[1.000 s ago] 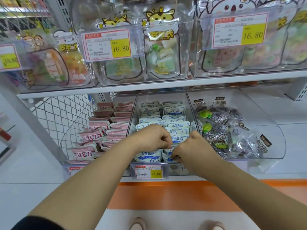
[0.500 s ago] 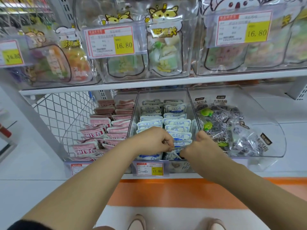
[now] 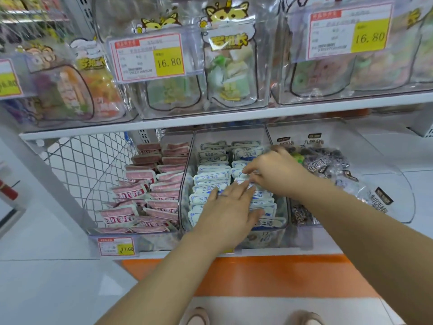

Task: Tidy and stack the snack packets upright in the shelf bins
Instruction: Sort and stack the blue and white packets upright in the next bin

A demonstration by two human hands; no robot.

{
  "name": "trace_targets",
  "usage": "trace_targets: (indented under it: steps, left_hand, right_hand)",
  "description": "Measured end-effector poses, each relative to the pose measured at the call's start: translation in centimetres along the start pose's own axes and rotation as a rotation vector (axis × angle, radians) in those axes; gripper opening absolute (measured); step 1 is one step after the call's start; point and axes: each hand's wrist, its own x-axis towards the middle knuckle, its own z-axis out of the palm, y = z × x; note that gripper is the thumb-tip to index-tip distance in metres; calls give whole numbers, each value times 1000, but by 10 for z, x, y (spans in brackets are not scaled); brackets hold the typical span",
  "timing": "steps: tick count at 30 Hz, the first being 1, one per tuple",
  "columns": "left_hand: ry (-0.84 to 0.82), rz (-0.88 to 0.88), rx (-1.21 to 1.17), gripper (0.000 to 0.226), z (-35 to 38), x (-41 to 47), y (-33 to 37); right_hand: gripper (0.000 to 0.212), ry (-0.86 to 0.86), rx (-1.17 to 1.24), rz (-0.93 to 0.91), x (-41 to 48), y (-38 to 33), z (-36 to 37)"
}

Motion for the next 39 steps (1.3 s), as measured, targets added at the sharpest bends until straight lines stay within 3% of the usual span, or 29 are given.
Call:
trace_targets:
  steps: [4, 8, 13, 16, 18, 21, 25, 29, 34, 39]
  left_hand:
    - [145, 47, 77, 77, 13, -3, -3]
    - [292, 65, 130, 52, 21, -5, -6]
    - [269, 58, 67, 54, 21, -5, -6]
    - [151, 54, 38, 74, 14, -5, -2]
    - [130, 10, 26, 70, 14, -3, -2]
    - [127, -15, -17, 52, 17, -2, -1]
    - [140, 10, -27, 71, 18, 0, -3]
    - [105, 9, -28, 55, 15, -1, -5]
    - [83, 47, -18, 51, 11, -5, -8]
    - [13, 33, -27, 52, 11, 1, -14]
  right_hand:
    - [19, -101, -104, -107, 18, -9, 0]
    - [23, -104, -225, -129, 16, -6, -3]
    - [30, -157, -345, -102, 10, -3, 1]
    - [18, -143, -236, -91, 9, 0, 3]
    - [17, -154, -127, -40, 10, 4, 1]
    - [26, -211, -99, 7, 13, 7, 0]
    - [37, -323, -107, 62, 19, 1, -3]
    - [39, -321, -244, 44, 15, -10, 0]
    - [34, -195, -442, 29, -5, -17, 12]
    - [26, -203, -501, -4, 2, -20, 17]
